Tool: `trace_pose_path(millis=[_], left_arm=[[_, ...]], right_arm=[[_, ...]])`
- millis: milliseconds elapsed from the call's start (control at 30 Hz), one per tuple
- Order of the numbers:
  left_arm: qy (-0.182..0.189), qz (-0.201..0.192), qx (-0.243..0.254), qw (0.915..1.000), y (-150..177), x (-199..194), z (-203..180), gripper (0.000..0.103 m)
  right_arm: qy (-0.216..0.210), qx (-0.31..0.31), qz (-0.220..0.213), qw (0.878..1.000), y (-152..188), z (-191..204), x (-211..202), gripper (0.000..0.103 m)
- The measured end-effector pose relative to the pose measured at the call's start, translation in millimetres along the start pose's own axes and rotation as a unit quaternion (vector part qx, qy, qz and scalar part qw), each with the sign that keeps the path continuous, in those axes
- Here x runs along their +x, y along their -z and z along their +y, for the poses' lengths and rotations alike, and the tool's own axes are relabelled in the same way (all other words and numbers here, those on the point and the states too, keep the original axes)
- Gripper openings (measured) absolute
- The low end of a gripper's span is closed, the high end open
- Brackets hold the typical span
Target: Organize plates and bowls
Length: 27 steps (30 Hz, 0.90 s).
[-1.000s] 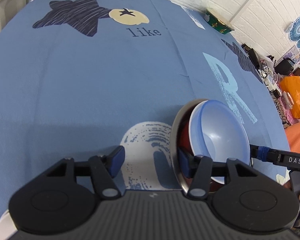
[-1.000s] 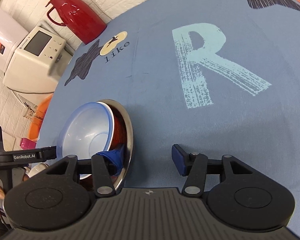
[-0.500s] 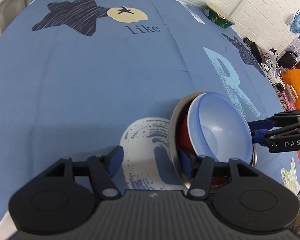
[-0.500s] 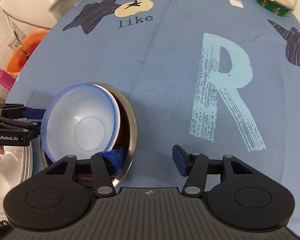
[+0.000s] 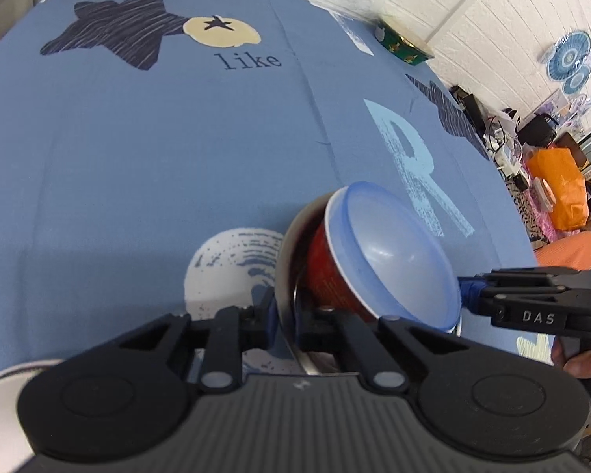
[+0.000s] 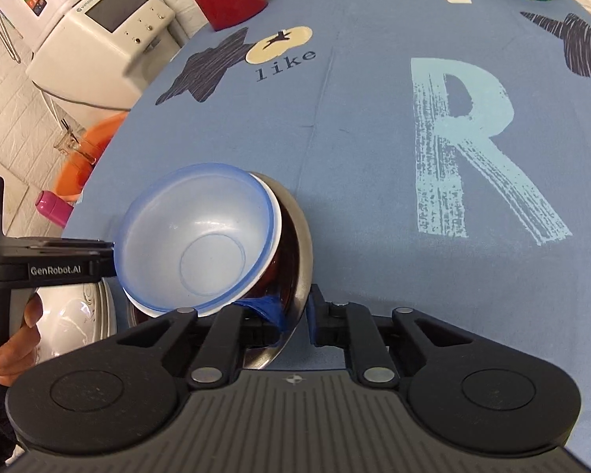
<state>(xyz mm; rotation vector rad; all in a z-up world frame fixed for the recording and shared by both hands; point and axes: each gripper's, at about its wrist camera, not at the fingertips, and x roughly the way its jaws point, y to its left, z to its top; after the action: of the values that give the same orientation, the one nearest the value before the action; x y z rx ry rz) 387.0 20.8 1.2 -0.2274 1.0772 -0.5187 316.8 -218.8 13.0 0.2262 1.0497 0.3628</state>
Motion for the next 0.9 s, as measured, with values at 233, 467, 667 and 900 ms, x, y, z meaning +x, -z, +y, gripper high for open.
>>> trace_pose_path(millis=[233, 467, 667, 900], left_arm=[[-0.012, -0.002, -0.013, 0.9998, 10, -16, 6, 0.000], [-0.012, -0.030, 0.001, 0.9995, 8, -62, 0, 0.000], [-0.034, -0.046, -0.009, 0.9983, 30, -113, 18, 0.000], [-0.100, -0.044, -0.042, 0.9931, 81, -147, 72, 0.000]], right_arm=[[-0.018, -0.004, -0.008, 1.000, 11, 17, -10, 0.000], [-0.024, -0.007, -0.027, 0.999, 12, 42, -34, 0.000], [-0.040, -0.049, -0.024, 0.998, 15, 90, -45, 0.000], [-0.088, -0.073, 0.038, 0.993, 33, 144, 8, 0.001]])
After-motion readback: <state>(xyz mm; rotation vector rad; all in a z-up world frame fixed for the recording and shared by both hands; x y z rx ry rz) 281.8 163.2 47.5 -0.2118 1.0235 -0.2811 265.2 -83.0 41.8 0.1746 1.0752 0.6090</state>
